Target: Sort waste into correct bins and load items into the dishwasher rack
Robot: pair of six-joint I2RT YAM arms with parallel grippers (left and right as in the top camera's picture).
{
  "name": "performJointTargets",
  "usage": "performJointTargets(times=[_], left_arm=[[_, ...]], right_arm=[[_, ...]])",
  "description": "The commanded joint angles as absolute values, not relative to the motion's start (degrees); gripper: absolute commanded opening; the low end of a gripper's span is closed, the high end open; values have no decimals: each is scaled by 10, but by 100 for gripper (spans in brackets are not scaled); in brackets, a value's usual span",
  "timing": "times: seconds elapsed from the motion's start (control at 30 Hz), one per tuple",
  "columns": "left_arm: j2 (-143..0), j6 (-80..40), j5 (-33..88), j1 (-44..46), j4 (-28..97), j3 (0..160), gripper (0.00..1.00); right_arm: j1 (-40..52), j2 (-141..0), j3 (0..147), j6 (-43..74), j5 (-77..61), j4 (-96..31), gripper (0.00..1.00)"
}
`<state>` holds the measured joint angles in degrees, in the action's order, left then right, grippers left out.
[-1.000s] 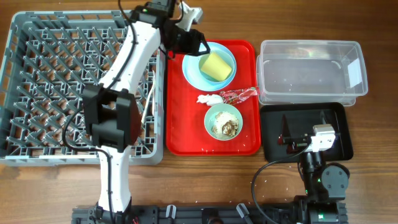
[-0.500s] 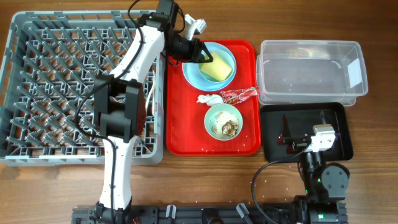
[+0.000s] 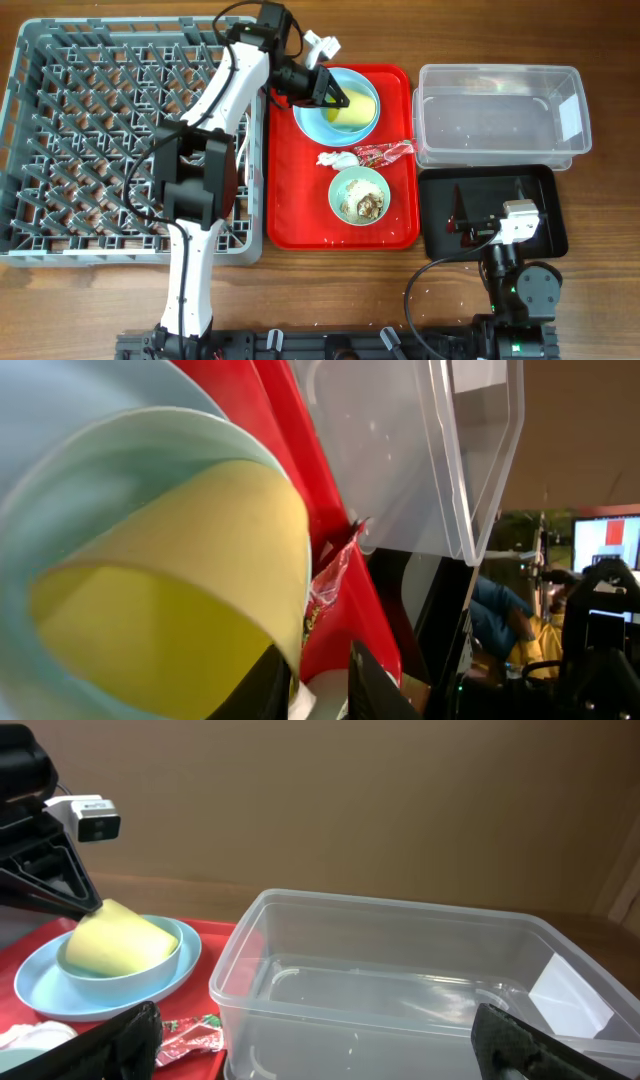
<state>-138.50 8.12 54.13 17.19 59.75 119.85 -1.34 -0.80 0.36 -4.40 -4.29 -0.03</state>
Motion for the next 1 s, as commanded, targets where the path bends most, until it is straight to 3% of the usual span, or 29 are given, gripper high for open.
performJointTargets(times=[0.0, 0.27, 0.5, 0.77, 0.97], left_arm=[[-1390, 86, 530, 192, 592, 1200, 16], [-1390, 85, 493, 196, 590, 1200, 4], [-1353, 21, 479, 174, 581, 1214, 4], [-1196, 8, 425, 160, 611, 1215, 4], [-1158, -12, 576, 73, 615, 1215, 4]], right_arm=[[-17, -5, 3, -44, -44, 1, 100], [-17, -5, 3, -44, -44, 1, 100], [-17, -5, 3, -44, -44, 1, 100], [-17, -5, 3, -44, -44, 1, 100], [-17, -5, 3, -44, -44, 1, 100]])
